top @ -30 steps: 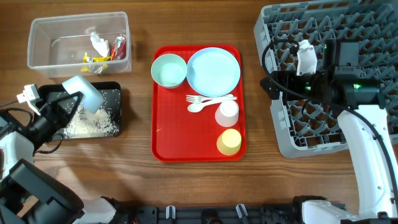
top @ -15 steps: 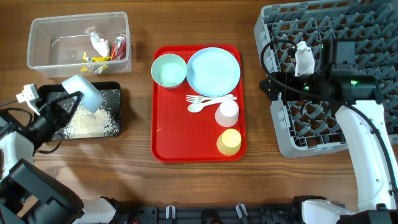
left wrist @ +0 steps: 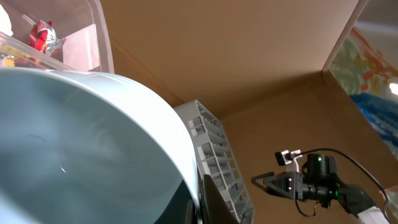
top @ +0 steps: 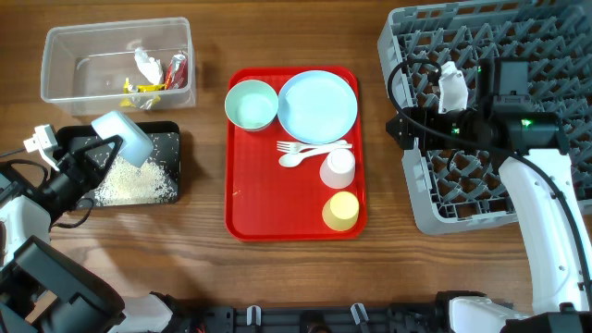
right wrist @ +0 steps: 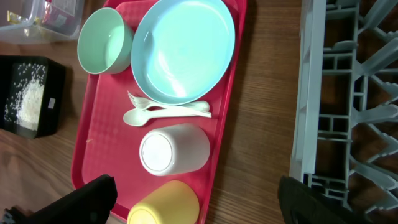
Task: Sort waste into correct bins and load items into the dishwasher rack
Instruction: 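Return the emptied bowl to the red tray with the left gripper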
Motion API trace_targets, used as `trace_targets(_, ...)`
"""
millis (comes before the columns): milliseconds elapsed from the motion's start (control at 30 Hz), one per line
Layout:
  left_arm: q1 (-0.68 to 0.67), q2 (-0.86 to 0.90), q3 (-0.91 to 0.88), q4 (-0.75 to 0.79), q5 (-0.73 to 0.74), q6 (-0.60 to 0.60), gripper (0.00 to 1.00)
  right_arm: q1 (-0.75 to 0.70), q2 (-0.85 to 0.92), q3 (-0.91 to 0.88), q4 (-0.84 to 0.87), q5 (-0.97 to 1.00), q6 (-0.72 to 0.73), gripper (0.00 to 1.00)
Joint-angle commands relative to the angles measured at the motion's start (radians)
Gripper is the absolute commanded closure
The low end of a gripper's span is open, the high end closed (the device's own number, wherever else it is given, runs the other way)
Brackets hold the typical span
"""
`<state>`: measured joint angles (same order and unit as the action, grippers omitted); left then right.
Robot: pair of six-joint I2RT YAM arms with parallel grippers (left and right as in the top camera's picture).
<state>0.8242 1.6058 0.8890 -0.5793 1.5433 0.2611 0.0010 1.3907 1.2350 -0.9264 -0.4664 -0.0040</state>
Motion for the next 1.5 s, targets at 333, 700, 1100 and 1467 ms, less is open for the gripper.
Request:
trace_targets(333, -0.213, -0.142, 0.048, 0.016, -0.335, -0.122, 0.96, 0.000, 0.010, 0.016, 0.051, 0.006, 0.008, 0.12)
trace_targets(700, -0.845, -0.283, 0.061, 0.002, -1.032, -0.277, 0.96, 0.000, 0.010, 0.016, 0.063, 0.006, 0.006, 0.12)
trace_targets(1100, -1.425, -0.072, 0.061, 0.023, -1.655, -0.294, 0.96, 0.000, 0.010, 0.016, 0.060, 0.006, 0.005, 0.12)
trace_targets(1467, -1.481, 0.092, 0.061, 0.028, -1.720, -0.376, 0.48, 0.000, 0.010, 0.016, 0.055, 0.007, 0.003, 0.11)
